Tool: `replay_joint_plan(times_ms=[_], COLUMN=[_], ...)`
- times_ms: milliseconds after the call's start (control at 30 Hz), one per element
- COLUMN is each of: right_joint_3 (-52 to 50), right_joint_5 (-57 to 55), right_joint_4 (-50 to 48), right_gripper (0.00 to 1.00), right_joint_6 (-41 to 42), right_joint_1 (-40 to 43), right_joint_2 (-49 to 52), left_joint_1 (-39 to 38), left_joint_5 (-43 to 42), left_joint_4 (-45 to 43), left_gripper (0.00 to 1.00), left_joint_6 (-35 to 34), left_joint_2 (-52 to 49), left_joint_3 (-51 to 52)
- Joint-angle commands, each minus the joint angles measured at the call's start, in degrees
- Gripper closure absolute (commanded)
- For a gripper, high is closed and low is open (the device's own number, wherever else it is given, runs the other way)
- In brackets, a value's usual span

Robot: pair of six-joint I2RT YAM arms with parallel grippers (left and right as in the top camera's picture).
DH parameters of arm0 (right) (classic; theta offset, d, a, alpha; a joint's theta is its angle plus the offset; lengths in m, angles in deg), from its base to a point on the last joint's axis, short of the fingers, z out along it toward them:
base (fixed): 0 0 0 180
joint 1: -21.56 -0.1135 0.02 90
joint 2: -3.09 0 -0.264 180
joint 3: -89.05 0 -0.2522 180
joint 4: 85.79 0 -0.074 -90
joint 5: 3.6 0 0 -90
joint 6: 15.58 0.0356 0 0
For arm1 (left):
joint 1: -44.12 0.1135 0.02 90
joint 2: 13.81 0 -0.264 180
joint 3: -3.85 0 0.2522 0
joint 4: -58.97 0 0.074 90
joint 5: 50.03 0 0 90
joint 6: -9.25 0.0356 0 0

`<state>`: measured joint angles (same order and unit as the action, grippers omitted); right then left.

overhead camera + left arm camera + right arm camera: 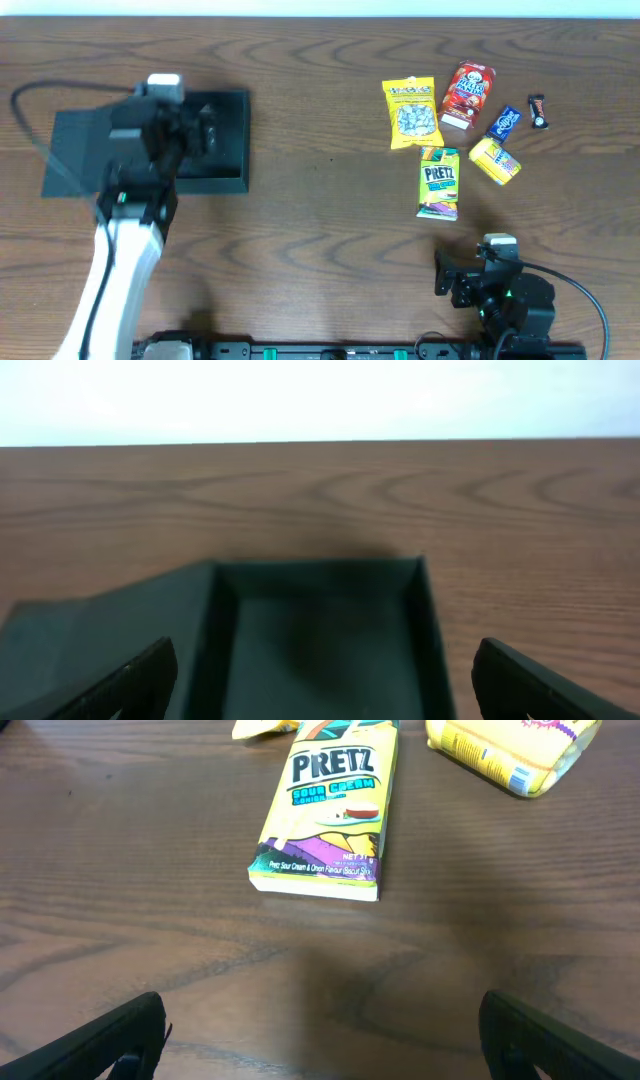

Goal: Pack container
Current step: 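Move the left gripper to the black box's hinged lid and grasp it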

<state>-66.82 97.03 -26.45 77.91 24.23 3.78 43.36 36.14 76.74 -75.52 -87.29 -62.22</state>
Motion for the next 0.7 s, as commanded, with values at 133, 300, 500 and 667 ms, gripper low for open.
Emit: replay_joint_plan(times_ms=[133, 300, 500, 667], right_joint_3=[-0.31, -0.31, -0.31, -0.31], right_joint_5=[-0.13, -0.11, -0.11, -0.13], right_joint_4=[0.09, 0.09, 0.09, 0.09], right_gripper=[0.01, 0.01, 0.01, 0.01], right_joint_6=[0.74, 0.74, 0.72, 0.72], right_joint_1=[-0.28, -0.28, -0.28, -0.28], right_joint_2=[-0.37, -0.37, -0.37, -0.37], left_joint_1=[-5.95, -6.93, -6.93, -6.93], left_joint_5=[0.44, 0.81, -4.74, -6.34], left_joint_4=[-0.59, -0.63, -0.52, 1.51], left_gripper=[0.05, 0.05, 0.05, 0.05], left_joint_6=[1.22, 1.03, -3.19, -4.22], left_joint_2=[-13.97, -17.90, -18.97, -21.03], left_joint_3=[-6.64, -6.64, -6.64, -6.62])
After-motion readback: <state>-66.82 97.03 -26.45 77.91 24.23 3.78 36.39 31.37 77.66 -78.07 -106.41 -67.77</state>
